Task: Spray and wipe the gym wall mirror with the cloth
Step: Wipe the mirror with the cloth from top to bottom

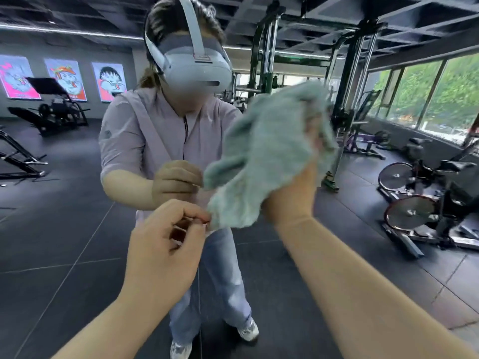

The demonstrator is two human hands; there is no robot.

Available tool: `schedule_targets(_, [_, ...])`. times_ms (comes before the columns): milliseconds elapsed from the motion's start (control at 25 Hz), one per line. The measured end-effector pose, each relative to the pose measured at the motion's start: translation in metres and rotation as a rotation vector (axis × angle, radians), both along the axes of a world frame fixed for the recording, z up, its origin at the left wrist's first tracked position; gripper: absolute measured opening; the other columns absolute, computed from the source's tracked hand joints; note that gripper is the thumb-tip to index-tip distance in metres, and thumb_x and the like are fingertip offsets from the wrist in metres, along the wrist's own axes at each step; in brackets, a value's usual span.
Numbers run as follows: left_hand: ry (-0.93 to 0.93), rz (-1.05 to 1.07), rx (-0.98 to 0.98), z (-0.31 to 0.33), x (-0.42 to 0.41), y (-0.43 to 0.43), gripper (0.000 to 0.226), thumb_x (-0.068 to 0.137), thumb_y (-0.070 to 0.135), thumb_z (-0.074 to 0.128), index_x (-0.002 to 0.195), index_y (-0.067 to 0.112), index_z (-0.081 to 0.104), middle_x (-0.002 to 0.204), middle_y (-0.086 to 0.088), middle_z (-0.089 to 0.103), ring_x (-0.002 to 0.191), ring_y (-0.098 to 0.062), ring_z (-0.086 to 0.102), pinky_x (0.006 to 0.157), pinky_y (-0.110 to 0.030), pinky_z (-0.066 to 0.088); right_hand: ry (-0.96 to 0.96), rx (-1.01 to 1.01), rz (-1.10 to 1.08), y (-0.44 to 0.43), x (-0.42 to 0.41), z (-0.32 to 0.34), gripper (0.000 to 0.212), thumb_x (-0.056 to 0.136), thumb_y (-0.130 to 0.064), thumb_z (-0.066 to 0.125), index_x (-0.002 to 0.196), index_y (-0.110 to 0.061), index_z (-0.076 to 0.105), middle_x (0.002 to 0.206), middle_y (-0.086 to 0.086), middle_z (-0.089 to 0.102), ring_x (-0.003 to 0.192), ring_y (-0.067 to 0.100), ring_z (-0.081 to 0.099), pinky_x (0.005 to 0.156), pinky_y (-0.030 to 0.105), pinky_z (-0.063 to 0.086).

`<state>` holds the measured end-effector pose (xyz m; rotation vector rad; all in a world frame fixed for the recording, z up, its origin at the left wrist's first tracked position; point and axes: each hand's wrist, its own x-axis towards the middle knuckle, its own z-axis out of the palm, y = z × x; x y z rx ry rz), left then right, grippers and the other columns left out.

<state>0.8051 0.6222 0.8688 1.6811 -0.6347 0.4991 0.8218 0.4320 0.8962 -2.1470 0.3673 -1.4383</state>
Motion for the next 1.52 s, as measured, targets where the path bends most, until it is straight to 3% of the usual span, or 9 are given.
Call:
schedule_targets(80, [0.062, 0.044, -0.047, -0.005, -0.006, -0.003, 0.012, 0.07, 0.015, 0.052, 0.072, 0.012, 0.063, 0.062, 0.006, 0.062, 0.052, -0.001, 0.048, 0.048, -0.007, 0.035, 0.044, -0.739, 0.096, 0.012, -0.006, -0.034, 0.044, 0.084, -0.014, 0.059, 0.127, -0.02, 0.05, 0.155, 0.003, 0.029, 0.144, 0.032, 0.021, 0.119, 0.039, 0.008])
schedule_targets(160, [0.064, 0.066, -0.03, -0.01, -0.014, -0.007, 0.014, 0.072, 0.014, 0.052, 0.069, 0.019, 0.064, 0.063, 0.006, 0.063, 0.051, -0.002, 0.05, 0.048, -0.007, 0.035, 0.14, -0.993, 0.069, -0.029, -0.031, -0.059, 0.033, 0.085, -0.021, 0.051, 0.117, -0.025, 0.046, 0.149, -0.001, 0.04, 0.139, 0.028, 0.028, 0.116, 0.043, 0.019])
schedule_targets(400, [0.131, 0.158, 0.037, -0.029, -0.05, -0.048, 0.04, 0.08, -0.011, 0.057, 0.068, 0.026, 0.066, 0.066, 0.001, 0.063, 0.057, -0.017, 0.055, 0.047, -0.01, 0.037, 0.085, -0.295, -0.306, -0.088, -0.039, 0.01, 0.07, 0.083, -0.039, 0.04, 0.145, -0.01, 0.028, 0.155, 0.019, 0.028, 0.143, 0.041, 0.021, 0.116, 0.056, 0.018])
schedule_targets(640, [0.216, 0.287, 0.012, -0.053, -0.077, -0.071, 0.031, 0.082, 0.009, 0.063, 0.076, 0.039, 0.068, 0.072, 0.008, 0.067, 0.06, -0.011, 0.06, 0.051, -0.007, 0.039, 0.178, -1.022, 0.195, -0.068, -0.035, -0.072, 0.046, 0.073, -0.019, 0.068, 0.119, -0.02, 0.065, 0.153, -0.003, 0.038, 0.142, 0.021, 0.022, 0.116, 0.04, 0.0])
schedule_targets(880, [0.325, 0.278, 0.059, -0.061, -0.08, -0.081, 0.048, 0.086, 0.001, 0.058, 0.089, 0.048, 0.065, 0.083, 0.013, 0.069, 0.063, -0.008, 0.06, 0.059, -0.017, 0.047, 0.088, -0.548, -0.039, -0.112, -0.05, -0.017, 0.077, 0.078, -0.044, 0.04, 0.149, -0.021, 0.018, 0.16, -0.007, 0.001, 0.145, 0.02, -0.008, 0.116, 0.044, -0.014])
schedule_targets(1040, [0.304, 0.25, -0.079, -0.055, -0.069, -0.083, 0.031, 0.086, 0.014, 0.058, 0.089, 0.045, 0.062, 0.089, 0.012, 0.07, 0.079, -0.022, 0.064, 0.075, -0.045, 0.053, 0.092, -0.856, 0.33, -0.019, -0.016, -0.015, 0.047, 0.078, -0.026, 0.047, 0.124, -0.026, 0.056, 0.159, -0.002, 0.026, 0.146, 0.022, 0.011, 0.113, 0.039, -0.017])
schedule_targets(1160, [0.318, 0.26, -0.134, -0.057, -0.054, -0.077, 0.029, 0.093, 0.012, 0.053, 0.084, 0.039, 0.059, 0.081, 0.007, 0.067, 0.076, -0.015, 0.063, 0.073, -0.029, 0.051, 0.166, -0.912, 0.536, 0.003, -0.014, -0.05, 0.046, 0.079, -0.014, 0.057, 0.126, -0.018, 0.058, 0.155, 0.0, 0.035, 0.145, 0.02, 0.022, 0.118, 0.038, 0.0])
schedule_targets(1280, [0.069, 0.274, -0.144, -0.04, -0.038, -0.074, 0.018, 0.094, 0.028, 0.054, 0.101, 0.045, 0.055, 0.101, 0.016, 0.059, 0.095, -0.001, 0.058, 0.079, -0.012, 0.042, 0.047, -0.662, 0.623, -0.007, -0.036, -0.06, 0.048, 0.088, -0.007, 0.055, 0.136, -0.013, 0.05, 0.153, 0.004, 0.038, 0.14, 0.02, 0.036, 0.116, 0.035, 0.027])
schedule_targets(1520, [-0.558, 0.698, 0.3, 0.003, 0.038, -0.09, 0.057, 0.087, 0.05, 0.056, 0.133, 0.016, 0.053, 0.149, -0.014, 0.033, 0.133, -0.031, 0.028, 0.112, -0.04, 0.02, -0.019, -0.202, 0.417, -0.037, -0.087, -0.06, 0.039, 0.091, -0.018, 0.042, 0.127, -0.025, 0.053, 0.132, -0.014, 0.055, 0.122, 0.005, 0.049, 0.1, 0.018, 0.037])
